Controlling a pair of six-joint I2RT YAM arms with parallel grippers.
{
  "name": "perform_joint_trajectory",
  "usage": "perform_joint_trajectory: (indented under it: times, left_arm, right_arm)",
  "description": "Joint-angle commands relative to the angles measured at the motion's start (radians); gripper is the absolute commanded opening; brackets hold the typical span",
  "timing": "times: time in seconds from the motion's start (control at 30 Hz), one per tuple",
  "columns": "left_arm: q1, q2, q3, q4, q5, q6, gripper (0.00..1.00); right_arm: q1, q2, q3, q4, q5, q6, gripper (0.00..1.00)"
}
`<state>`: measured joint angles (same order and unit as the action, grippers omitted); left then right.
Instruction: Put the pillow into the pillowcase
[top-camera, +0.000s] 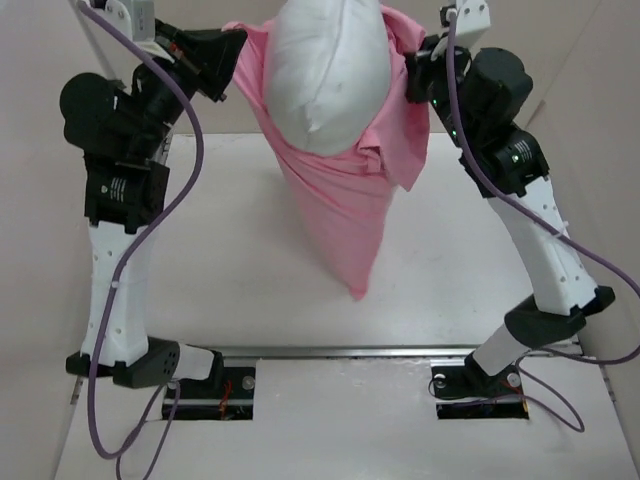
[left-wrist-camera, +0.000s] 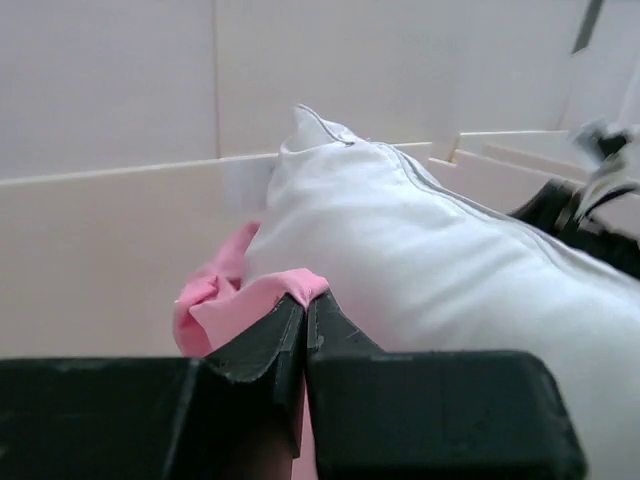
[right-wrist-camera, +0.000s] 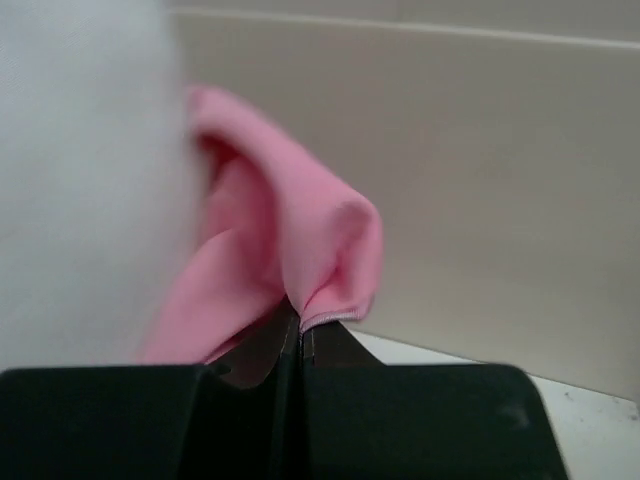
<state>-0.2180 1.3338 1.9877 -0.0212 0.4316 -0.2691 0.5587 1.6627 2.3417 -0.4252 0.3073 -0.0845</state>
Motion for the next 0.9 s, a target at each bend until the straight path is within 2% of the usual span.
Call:
perform_joint_trajectory:
  times: [0.0, 0.03, 0.1, 0.2, 0.3, 0.33, 0.4, 0.47, 0.53, 0.57, 0.6, 0.67, 0.73, 0.87]
  left_arm:
    - [0.002, 0.169, 0.219, 0.105, -0.033, -0.011, 0.0]
    - [0.002, 0.169, 0.273, 0.104, -0.033, -0.012, 0.0]
    - [0.035, 0.267, 0.356, 0.04, -0.074, -0.024, 0.0]
    - [0.096, 0.265, 0.338, 0.056, -0.16, -0.035, 0.0]
    - [0.184, 0.217, 0.315, 0.056, -0.204, -0.044, 0.0]
    - [0.204, 0.202, 0.315, 0.056, -0.253, -0.035, 0.0]
    - [0.232, 0.179, 0.299, 0.056, -0.313, 0.013, 0.0]
    - [0.243, 0.168, 0.312, 0.047, -0.421, 0.047, 0.0]
    - [0.243, 0.157, 0.312, 0.038, -0.433, 0.071, 0.0]
    - [0.243, 0.157, 0.312, 0.038, -0.406, 0.071, 0.0]
    - [0.243, 0.157, 0.312, 0.038, -0.406, 0.071, 0.0]
    - [0.243, 0.166, 0.344, 0.049, -0.436, 0.071, 0.0]
    - [0.243, 0.182, 0.403, 0.061, -0.45, 0.071, 0.0]
    - [0.23, 0.194, 0.39, 0.138, -0.254, -0.013, 0.0]
  right_arm:
    - [0.014, -0.274, -0.151, 0.158, -0.161, 0.018, 0.0]
    - [0.014, -0.287, -0.151, 0.158, -0.162, 0.019, 0.0]
    - [0.014, -0.287, -0.151, 0.158, -0.133, 0.019, 0.0]
    - [0.014, -0.197, -0.075, 0.105, -0.111, 0.019, 0.0]
    - [0.023, -0.025, 0.098, 0.042, -0.241, 0.028, 0.0]
    - [0.045, 0.021, 0.144, 0.03, -0.331, 0.038, 0.0]
    - [0.085, 0.159, 0.29, -0.001, -0.387, 0.038, 0.0]
    - [0.134, 0.216, 0.372, -0.021, -0.401, 0.038, 0.0]
    - [0.135, 0.204, 0.338, 0.014, -0.41, 0.038, 0.0]
    - [0.135, 0.18, 0.303, 0.038, -0.339, 0.038, 0.0]
    - [0.135, 0.149, 0.2, 0.072, -0.291, 0.038, 0.0]
    - [0.135, 0.057, 0.095, 0.158, -0.234, 0.028, 0.0]
    - [0.113, 0.042, 0.057, 0.137, -0.244, 0.028, 0.0]
    - [0.058, 0.042, 0.002, 0.013, -0.168, 0.028, 0.0]
